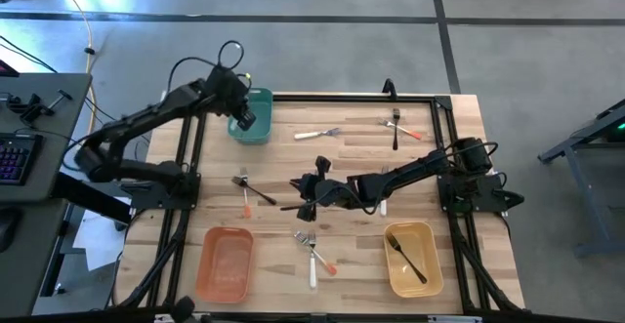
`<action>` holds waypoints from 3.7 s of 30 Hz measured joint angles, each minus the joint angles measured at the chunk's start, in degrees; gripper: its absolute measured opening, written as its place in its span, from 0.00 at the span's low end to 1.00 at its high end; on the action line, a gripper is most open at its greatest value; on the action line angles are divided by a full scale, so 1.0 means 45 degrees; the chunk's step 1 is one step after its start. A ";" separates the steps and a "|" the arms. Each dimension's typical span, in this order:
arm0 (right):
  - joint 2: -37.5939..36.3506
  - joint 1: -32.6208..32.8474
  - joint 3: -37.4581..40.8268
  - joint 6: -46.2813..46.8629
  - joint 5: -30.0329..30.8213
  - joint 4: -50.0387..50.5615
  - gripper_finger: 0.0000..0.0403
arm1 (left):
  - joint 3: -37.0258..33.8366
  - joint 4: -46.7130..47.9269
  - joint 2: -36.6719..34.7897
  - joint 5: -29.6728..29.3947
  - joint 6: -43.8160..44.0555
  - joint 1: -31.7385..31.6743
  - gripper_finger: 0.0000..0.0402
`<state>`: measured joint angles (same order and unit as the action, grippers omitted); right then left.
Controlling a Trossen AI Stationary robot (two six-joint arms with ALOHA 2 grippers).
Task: Sort silverware by color (type)
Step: Put the white fork into the green bin, then put the orange fork into the orange bin
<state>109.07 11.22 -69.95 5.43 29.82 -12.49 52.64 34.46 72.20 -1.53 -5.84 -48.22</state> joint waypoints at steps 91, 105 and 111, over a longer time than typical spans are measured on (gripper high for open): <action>-0.6870 0.0118 0.4133 0.4848 -0.2636 0.5927 0.07 | -0.9655 -1.3361 -0.9282 0.5835 0.1918 0.8008 0.00; -0.6510 -0.0705 0.4133 0.6469 -0.2937 1.4201 0.34 | -0.9652 -1.3294 -0.9272 0.5831 0.1937 0.8008 0.00; -0.5520 -0.1734 0.4133 0.4960 -0.3729 1.4980 0.35 | -0.9652 -1.3309 -0.9272 0.5833 0.1933 0.8003 0.00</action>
<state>84.23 3.42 -51.35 27.75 13.04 54.92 9.21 -25.43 30.48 24.72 2.85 -12.21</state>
